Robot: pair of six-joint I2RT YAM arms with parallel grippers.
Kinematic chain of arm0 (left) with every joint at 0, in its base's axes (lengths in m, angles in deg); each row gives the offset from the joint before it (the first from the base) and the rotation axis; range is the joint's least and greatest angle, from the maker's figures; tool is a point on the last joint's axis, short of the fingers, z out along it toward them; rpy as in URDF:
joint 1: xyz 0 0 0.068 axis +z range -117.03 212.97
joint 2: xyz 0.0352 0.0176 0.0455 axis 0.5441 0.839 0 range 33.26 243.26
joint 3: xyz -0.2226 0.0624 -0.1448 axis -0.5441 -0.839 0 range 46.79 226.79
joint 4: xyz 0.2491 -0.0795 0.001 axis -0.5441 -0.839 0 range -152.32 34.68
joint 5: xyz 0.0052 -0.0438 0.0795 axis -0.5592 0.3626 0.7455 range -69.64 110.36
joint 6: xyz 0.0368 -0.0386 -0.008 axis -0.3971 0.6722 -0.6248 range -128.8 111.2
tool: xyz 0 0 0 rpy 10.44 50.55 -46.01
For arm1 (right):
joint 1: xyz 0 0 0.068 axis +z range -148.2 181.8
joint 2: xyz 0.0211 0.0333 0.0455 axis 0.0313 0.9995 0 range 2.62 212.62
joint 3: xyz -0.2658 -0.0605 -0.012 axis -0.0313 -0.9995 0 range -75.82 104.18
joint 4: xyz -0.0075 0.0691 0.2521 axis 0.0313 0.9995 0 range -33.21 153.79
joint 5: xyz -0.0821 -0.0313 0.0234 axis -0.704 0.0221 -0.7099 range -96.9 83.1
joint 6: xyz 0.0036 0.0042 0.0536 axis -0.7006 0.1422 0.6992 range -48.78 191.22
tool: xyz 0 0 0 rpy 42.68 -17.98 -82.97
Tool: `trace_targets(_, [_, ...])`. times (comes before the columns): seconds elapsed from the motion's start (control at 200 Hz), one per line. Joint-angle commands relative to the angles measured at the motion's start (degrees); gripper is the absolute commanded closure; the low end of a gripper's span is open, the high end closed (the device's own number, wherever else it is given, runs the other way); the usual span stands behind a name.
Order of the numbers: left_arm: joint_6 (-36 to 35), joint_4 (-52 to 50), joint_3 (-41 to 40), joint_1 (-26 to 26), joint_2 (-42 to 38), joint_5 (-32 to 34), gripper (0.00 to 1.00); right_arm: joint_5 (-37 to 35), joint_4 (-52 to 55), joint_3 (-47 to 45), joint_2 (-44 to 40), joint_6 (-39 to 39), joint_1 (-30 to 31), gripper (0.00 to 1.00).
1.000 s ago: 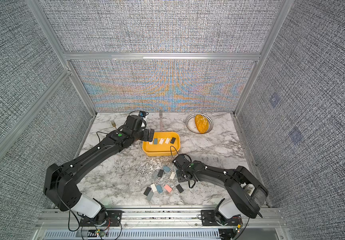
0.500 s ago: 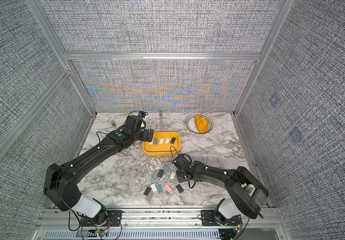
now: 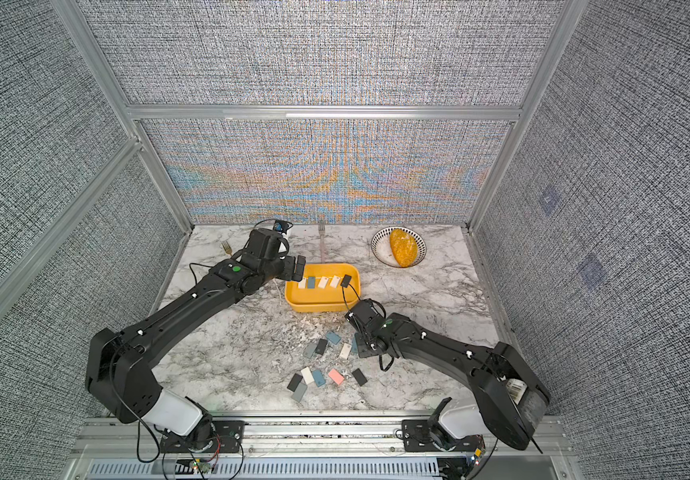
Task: Put the eraser in the storage box
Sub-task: Pick up the eraser from the center of the board, then place the eraser in the storage box.
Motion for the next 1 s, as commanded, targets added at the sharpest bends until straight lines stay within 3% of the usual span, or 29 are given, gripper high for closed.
trace_targets(0.0, [0.36, 0.38, 1.45, 0.72, 0.23, 1.14, 0.00, -1.63, -1.13, 3.85, 2.04, -0.62, -0.10, 0.77])
trace_targets(0.546, [5.24, -0.04, 0.84, 11.52, -1.62, -1.60, 0.00, 2.21, -9.32, 29.22, 24.99, -13.29, -3.72, 0.77])
trace_targets(0.996, [5.97, 0.05, 2.15, 16.20, 0.03, -4.26, 0.00, 6.84, -8.91, 45.54, 40.84, -15.98, -4.48, 0.77])
